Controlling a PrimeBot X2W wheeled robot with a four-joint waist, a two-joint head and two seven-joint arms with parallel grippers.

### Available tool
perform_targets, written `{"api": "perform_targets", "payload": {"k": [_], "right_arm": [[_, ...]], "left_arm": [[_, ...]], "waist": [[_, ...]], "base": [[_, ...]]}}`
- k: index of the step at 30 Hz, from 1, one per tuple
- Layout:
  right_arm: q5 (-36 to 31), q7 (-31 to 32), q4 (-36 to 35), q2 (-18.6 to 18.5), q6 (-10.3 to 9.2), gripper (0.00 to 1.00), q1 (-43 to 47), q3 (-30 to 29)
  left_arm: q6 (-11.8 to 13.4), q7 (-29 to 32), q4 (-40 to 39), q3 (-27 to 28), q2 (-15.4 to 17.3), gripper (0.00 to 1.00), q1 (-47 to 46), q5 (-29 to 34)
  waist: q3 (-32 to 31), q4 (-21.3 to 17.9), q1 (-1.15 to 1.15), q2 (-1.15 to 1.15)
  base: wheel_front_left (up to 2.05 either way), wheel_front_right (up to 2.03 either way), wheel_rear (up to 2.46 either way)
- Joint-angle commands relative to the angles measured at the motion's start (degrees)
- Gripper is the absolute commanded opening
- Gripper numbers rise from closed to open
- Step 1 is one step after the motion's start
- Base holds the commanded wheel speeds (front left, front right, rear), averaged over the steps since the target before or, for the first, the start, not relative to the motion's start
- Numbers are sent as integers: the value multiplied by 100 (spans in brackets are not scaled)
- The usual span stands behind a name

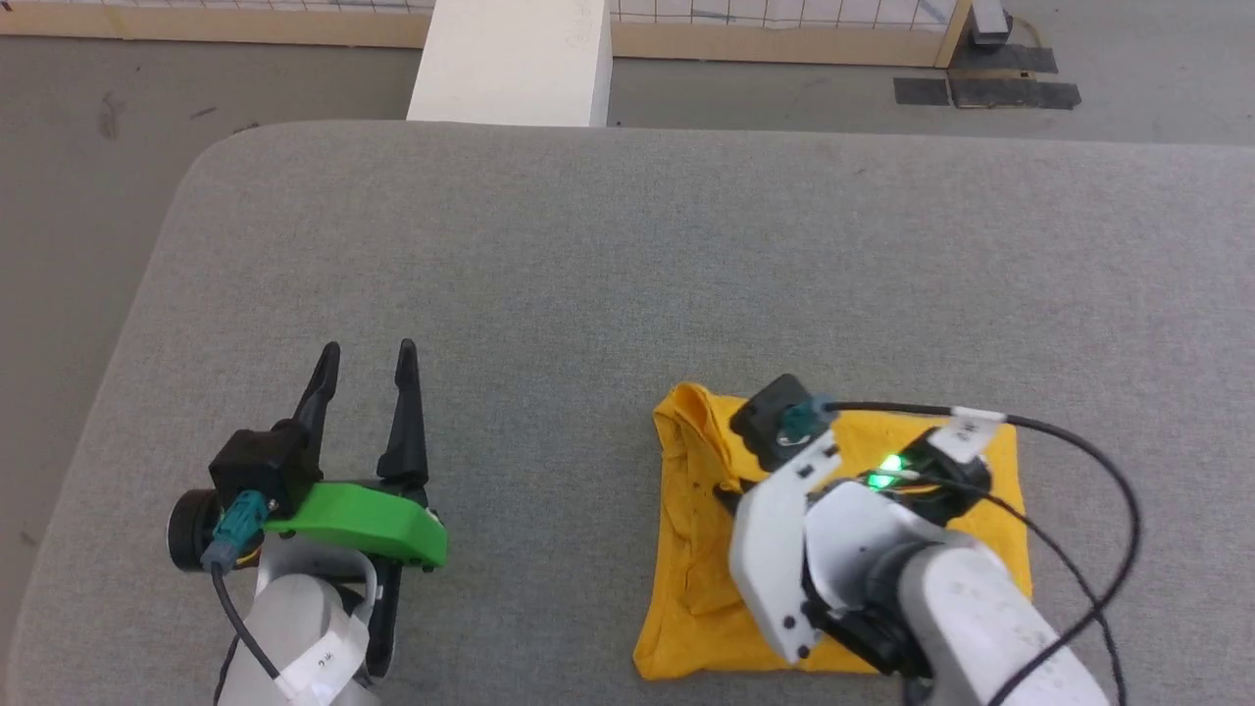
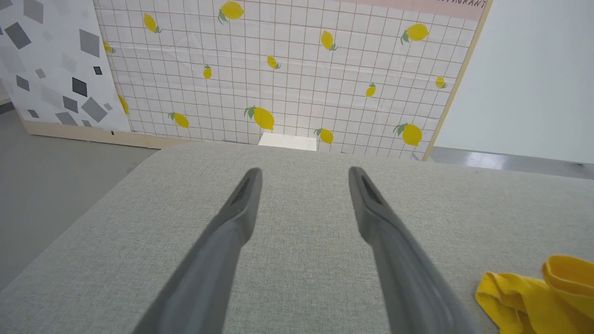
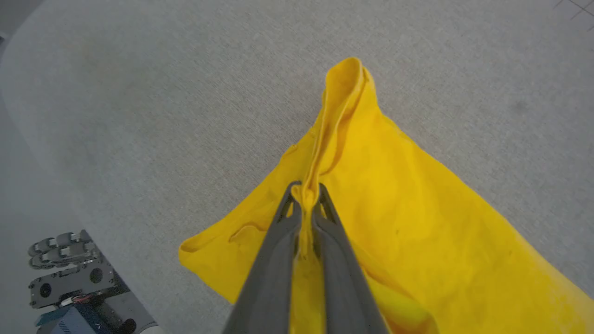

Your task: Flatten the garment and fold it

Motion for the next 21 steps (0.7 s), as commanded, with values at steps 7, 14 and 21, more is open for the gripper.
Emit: {"api": "perform_targets", "payload": {"k": [7, 14, 21], "right_arm": [[395, -567, 1382, 178, -8, 100, -516, 328], [1339, -1659, 1140, 190, -8, 100, -560, 44], [1811, -3596, -57, 191, -8, 100, -75, -1225]], "left_arm": [[-45, -27, 63, -20, -31, 100, -134, 38], [-59, -27, 113, -20, -34, 100, -93, 28], [-52, -27, 59, 57, -35, 100, 42, 27]], "waist": [[53, 28, 0, 0], [-72, -33, 0, 0], [-258, -213, 0, 0]], "base": [[0, 0, 0], [0, 0, 0], [0, 0, 0]]}}
